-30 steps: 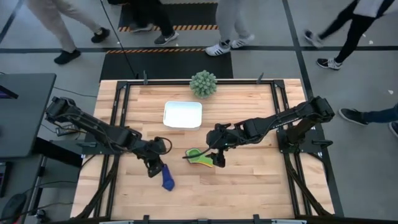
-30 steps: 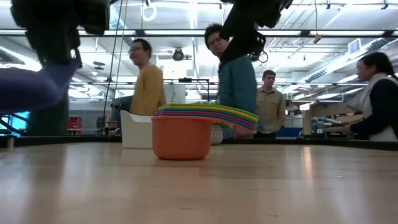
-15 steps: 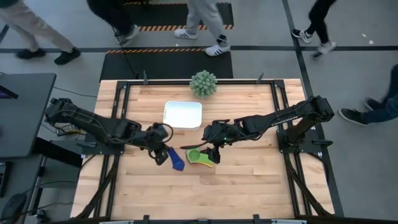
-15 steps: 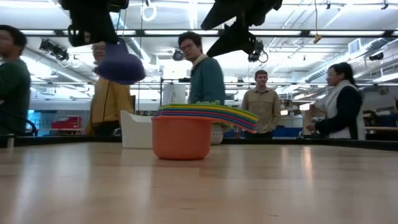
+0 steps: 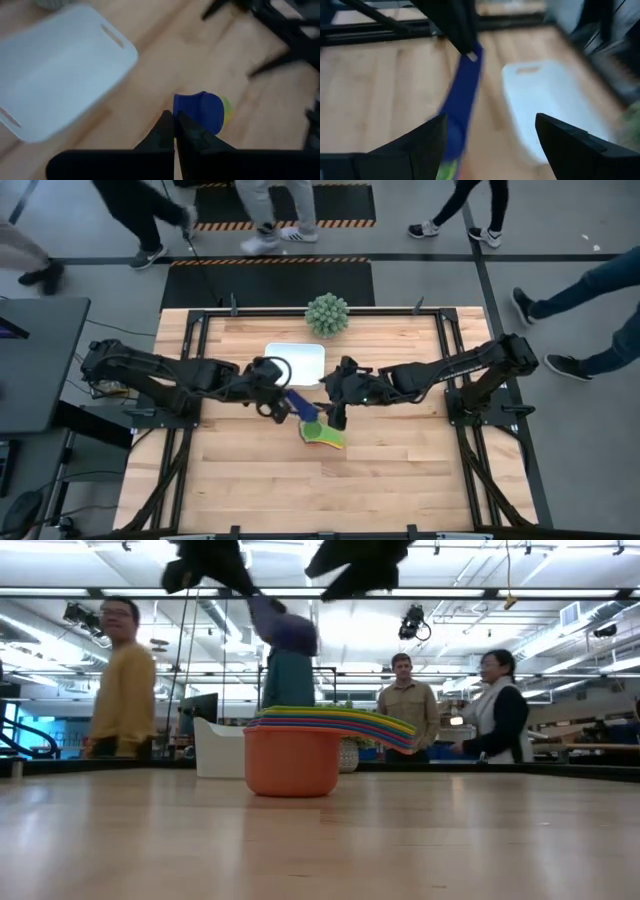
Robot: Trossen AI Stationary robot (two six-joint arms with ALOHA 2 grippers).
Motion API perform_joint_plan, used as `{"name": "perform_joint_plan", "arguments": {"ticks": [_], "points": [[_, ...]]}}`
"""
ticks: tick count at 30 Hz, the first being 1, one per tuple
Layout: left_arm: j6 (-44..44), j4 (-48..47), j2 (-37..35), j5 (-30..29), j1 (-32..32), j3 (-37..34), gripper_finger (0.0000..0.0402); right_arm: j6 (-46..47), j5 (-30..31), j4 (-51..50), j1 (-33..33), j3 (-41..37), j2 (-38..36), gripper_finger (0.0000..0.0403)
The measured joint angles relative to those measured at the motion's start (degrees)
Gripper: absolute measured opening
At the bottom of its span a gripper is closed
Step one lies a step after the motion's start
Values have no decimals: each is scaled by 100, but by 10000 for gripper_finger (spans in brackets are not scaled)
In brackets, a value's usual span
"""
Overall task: Nest measuring cups in basket
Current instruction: Stack the blue measuring cup on top of the green measuring cup
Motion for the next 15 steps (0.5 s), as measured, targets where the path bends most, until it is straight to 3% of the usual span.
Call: {"name": "perform_joint_plan", "arguments": {"ticks": [4,15], "points": [[19,6,405,-270,223,419,3,-728,492,220,122,48,5,308],[-44,27,1290,-343,542,1179,4,-983,1131,-29,118,51,49,308]]}}
